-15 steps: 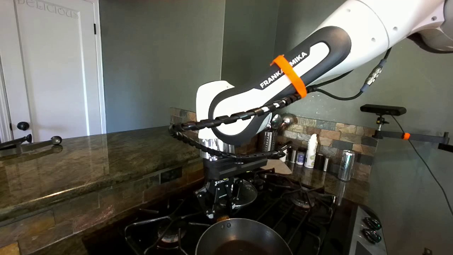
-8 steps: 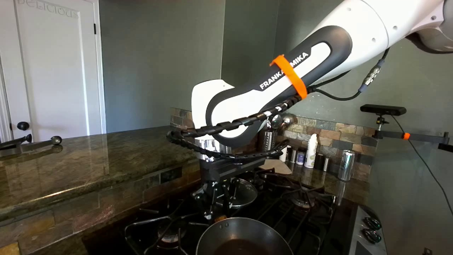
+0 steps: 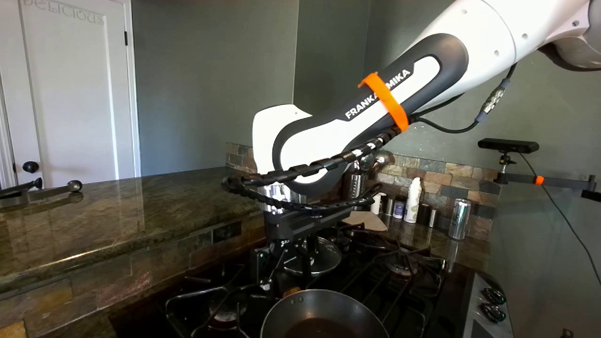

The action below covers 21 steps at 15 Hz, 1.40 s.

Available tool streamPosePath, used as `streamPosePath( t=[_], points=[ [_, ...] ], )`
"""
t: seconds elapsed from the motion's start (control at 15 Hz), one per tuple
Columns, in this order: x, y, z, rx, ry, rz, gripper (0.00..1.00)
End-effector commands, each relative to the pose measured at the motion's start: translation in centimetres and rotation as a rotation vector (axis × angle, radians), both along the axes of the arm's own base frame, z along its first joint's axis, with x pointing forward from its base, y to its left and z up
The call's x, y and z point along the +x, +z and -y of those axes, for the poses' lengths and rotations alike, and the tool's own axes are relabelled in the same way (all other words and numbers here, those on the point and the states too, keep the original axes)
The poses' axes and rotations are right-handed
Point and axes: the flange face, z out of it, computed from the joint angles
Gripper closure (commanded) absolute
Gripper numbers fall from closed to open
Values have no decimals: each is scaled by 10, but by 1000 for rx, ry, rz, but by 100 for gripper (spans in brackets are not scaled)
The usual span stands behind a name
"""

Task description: Slide the pan to the bottom left stove plate and put the glass lid on the pan

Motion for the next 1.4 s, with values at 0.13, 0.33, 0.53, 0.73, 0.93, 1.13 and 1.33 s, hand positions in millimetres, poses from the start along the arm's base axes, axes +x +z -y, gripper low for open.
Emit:
streamPosePath(
  t=[0.13, 0.33, 0.53, 0.73, 0.93, 1.13, 1.33],
  points=[
    [1, 22, 19, 5, 30, 29, 0],
    [4, 41, 49, 12, 15, 74, 0],
    [12, 56, 90, -32, 5, 135, 0],
    [26, 59, 128, -71, 7, 167, 0],
    [38, 55, 151, -74, 27, 215, 0],
    [49, 51, 159, -24, 43, 250, 0],
    [54, 40, 158, 24, 35, 215, 0]
  ],
)
